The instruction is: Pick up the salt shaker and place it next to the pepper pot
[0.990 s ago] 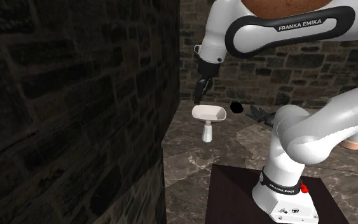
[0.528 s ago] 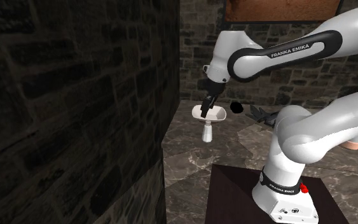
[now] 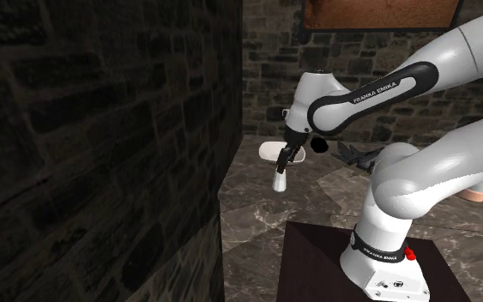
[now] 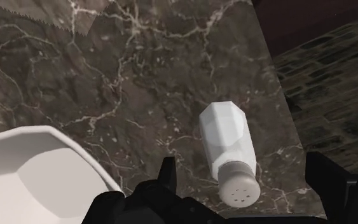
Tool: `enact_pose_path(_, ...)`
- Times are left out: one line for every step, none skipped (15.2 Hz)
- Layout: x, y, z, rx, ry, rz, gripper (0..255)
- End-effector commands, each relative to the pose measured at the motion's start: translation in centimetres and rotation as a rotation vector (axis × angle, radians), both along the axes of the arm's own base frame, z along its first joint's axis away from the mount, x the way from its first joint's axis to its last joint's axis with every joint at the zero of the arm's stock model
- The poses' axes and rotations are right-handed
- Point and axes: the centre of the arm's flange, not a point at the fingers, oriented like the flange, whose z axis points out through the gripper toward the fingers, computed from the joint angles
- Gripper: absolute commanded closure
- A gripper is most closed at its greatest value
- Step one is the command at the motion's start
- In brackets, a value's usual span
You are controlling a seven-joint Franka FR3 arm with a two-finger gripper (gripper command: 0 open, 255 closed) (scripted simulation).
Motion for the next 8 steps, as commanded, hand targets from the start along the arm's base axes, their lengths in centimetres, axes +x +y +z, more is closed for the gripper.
enact_pose_path(0.0, 0.0, -1.1, 0.001, -0.002, -0.003, 0)
enact_pose_path(0.1, 0.0, -1.6, 0.001, -0.002, -0.003, 0)
enact_pose_path(0.2, -0.1, -2.1, 0.001, -0.002, -0.003, 0)
enact_pose_path(0.3, -0.1, -2.6, 0.001, -0.002, -0.003, 0)
enact_pose_path(0.4, -0.2, -3.2, 0.001, -0.002, -0.003, 0)
enact_pose_path(0.5, -0.2, -3.5, 0.001, -0.002, -0.003, 0)
enact_pose_path(0.5, -0.2, -3.5, 0.001, -0.002, -0.003, 0)
enact_pose_path(0.5, -0.2, -3.5, 0.001, -0.002, -0.003, 0)
